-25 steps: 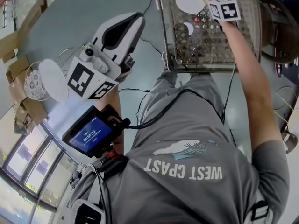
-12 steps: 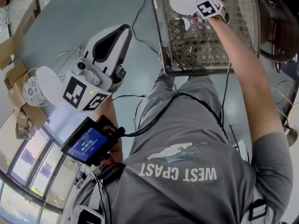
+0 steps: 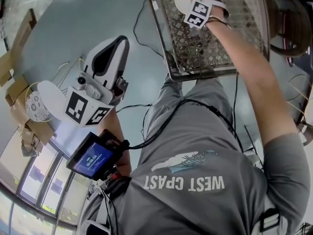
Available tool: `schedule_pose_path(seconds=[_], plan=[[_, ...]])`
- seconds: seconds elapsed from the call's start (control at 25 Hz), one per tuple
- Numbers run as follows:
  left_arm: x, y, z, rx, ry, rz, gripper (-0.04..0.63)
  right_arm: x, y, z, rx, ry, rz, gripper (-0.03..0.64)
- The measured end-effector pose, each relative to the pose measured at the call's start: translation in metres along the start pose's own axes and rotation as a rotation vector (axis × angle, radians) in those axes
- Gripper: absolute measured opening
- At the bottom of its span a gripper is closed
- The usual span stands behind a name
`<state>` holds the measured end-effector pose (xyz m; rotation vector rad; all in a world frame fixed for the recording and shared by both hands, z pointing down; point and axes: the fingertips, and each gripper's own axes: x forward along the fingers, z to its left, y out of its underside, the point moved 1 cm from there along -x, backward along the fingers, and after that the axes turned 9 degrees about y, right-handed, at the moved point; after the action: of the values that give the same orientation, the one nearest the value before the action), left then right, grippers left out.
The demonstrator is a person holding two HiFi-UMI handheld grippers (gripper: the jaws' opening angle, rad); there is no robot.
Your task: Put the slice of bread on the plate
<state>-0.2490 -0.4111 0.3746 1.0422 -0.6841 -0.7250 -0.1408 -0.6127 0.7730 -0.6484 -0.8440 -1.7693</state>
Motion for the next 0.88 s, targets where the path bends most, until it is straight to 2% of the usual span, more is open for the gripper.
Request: schedule_pose_path(seconds=[0.16, 0.28, 0.48, 0.68, 0.88], plan=[[-0.002, 0.002, 0.000, -0.002, -0.001, 0.003, 0.006, 0.003, -0.001, 0.023, -0.101, -0.023, -0.009, 0.155], [-0.004, 0.005, -0.001, -0.005, -0.003, 0.008, 0.006, 0.005, -0.001, 0.025, -0.142, -0.011, -0.021, 0.156], [-0.006, 0.010, -0.001, -0.008, -0.001, 0.015, 0.006, 0.009, -0.001, 0.029, -0.182, -0.042, -0.036, 0.172], [-0.002, 0.006, -0.001, 0.002, 0.006, 0.010, 0.006, 0.012, 0.004, 0.043, -0.156, -0.157, -0.019, 0.231], [-0.002, 0.007, -0.007, 0.024, 0.018, 0.004, 0.006, 0.010, 0.012, 0.052, -0.073, -0.234, 0.017, 0.232]])
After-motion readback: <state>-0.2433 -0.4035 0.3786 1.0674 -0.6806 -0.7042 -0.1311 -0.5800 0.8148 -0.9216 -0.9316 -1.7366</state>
